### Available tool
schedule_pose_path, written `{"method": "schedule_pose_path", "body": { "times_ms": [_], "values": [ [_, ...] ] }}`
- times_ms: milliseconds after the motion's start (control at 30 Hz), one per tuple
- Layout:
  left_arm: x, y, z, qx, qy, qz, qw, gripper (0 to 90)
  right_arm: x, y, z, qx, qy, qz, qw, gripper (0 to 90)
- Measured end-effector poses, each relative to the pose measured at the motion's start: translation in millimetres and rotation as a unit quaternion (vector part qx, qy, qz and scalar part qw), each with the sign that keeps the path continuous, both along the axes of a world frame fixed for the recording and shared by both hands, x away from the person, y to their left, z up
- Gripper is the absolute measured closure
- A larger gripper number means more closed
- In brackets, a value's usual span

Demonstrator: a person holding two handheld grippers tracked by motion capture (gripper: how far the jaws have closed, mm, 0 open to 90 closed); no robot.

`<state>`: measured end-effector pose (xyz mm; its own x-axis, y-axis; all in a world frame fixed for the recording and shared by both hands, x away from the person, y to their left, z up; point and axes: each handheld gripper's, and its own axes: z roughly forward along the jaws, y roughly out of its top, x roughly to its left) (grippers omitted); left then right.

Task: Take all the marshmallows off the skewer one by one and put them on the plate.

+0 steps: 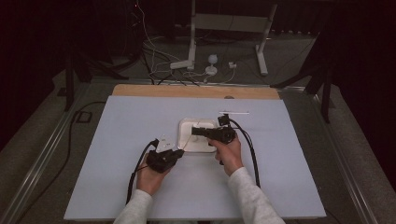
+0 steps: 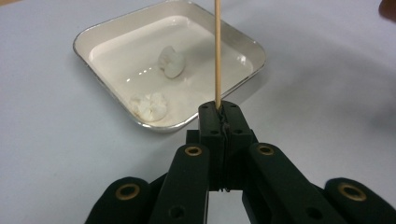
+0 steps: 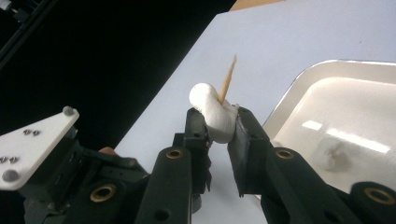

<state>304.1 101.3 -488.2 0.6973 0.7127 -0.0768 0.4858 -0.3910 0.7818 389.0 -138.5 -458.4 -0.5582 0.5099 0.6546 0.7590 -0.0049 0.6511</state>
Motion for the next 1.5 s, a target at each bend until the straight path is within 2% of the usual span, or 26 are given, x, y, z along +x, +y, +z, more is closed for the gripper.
{"method": "schedule_pose_path", "body": {
  "times_ms": [100, 233, 333, 600, 733, 833, 900, 1000, 1233, 1267, 1500],
  "values": [
    [-2.6, 2.6, -3.5, 0.009, 0.004, -0.002, 1.0000, 90.0, 3.9, -5.8, 3.4, 0.009, 0.000, -0.019, 0.9998, 78.2],
    [-4.3, 6.2, -2.5, 0.013, 0.004, -0.004, 0.9999, 90.0, 6.6, -6.9, 8.3, -0.011, -0.009, -0.006, 0.9999, 77.6],
    [-6.3, 9.4, -2.8, 0.018, 0.006, 0.000, 0.9998, 90.0, 6.9, -3.5, 8.6, -0.017, -0.012, -0.002, 0.9998, 77.4],
    [-8.2, 13.5, -4.0, 0.017, 0.008, 0.000, 0.9998, 90.0, 9.4, 0.0, 7.1, -0.009, -0.010, -0.008, 0.9999, 78.7],
    [-8.0, 15.1, -5.0, 0.023, 0.009, 0.001, 0.9997, 90.0, 10.4, -1.4, 7.4, -0.005, -0.007, -0.018, 0.9998, 79.9],
    [-9.2, 16.5, -10.3, 0.057, 0.015, 0.001, 0.9982, 90.0, 11.0, -7.9, 10.5, 0.003, -0.015, -0.043, 0.9989, 81.0],
    [-8.8, 22.0, -10.5, 0.044, 0.019, 0.009, 0.9988, 90.0, 14.2, -18.7, 15.6, 0.018, -0.015, -0.055, 0.9982, 81.1],
    [-6.8, 27.1, -4.1, 0.022, 0.010, 0.023, 0.9994, 90.0, 14.9, -22.5, 19.3, -0.013, -0.019, -0.044, 0.9988, 80.5],
    [-5.4, 26.8, -1.6, 0.010, 0.009, 0.027, 0.9995, 90.0, 15.6, -12.6, 4.4, -0.078, -0.014, -0.044, 0.9959, 75.6],
    [-4.9, 27.0, -1.6, 0.007, 0.010, 0.029, 0.9995, 90.0, 15.9, -12.4, 2.6, -0.081, -0.011, -0.046, 0.9956, 74.4],
    [-2.7, 27.2, -0.3, -0.004, 0.011, 0.032, 0.9994, 90.0, 16.4, -15.0, -6.1, -0.116, -0.001, -0.055, 0.9917, 55.0]
  ]
}}
